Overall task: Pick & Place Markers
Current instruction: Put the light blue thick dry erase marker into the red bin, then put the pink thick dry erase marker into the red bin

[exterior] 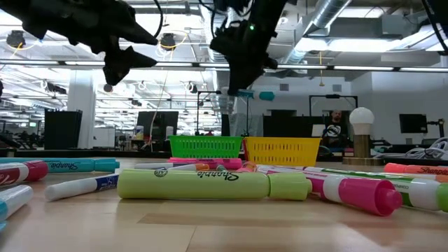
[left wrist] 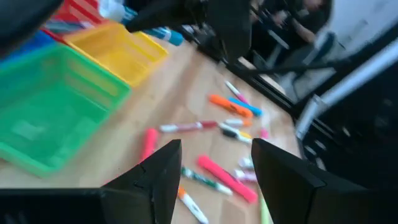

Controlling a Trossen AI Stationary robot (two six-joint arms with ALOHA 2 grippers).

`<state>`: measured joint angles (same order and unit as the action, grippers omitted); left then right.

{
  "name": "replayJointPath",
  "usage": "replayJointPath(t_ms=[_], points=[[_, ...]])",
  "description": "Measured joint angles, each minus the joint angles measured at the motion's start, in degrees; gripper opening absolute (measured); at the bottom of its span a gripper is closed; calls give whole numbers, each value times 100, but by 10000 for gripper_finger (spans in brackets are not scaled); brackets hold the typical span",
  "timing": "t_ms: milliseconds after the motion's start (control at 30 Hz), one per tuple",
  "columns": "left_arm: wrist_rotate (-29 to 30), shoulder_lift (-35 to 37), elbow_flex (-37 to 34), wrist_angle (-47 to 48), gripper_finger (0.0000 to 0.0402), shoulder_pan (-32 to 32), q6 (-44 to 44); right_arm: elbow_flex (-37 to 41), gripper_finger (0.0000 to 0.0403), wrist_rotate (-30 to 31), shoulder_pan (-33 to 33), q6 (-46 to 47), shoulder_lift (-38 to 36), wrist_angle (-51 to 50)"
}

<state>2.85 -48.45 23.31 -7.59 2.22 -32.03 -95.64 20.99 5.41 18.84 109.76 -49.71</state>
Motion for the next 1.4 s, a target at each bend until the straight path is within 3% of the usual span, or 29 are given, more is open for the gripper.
replayJointPath(t_ms=[200,400,633,967,1400], points=[[817,0,0,-125,195,-44,-1,0,68,-2,686,-1121,1,1],[1279,0,0,-203,195,-39,-73,0,68,-163,1471,-1980,14,11],[1826,-2,0,-303,195,-39,-151,225,68,-1124,2289,-2320,25,258],[2007,-4,0,-407,195,-39,-184,610,71,-1611,2662,-2746,28,652],[2007,-4,0,-428,195,-39,-298,610,171,-1613,2658,-2726,28,671]])
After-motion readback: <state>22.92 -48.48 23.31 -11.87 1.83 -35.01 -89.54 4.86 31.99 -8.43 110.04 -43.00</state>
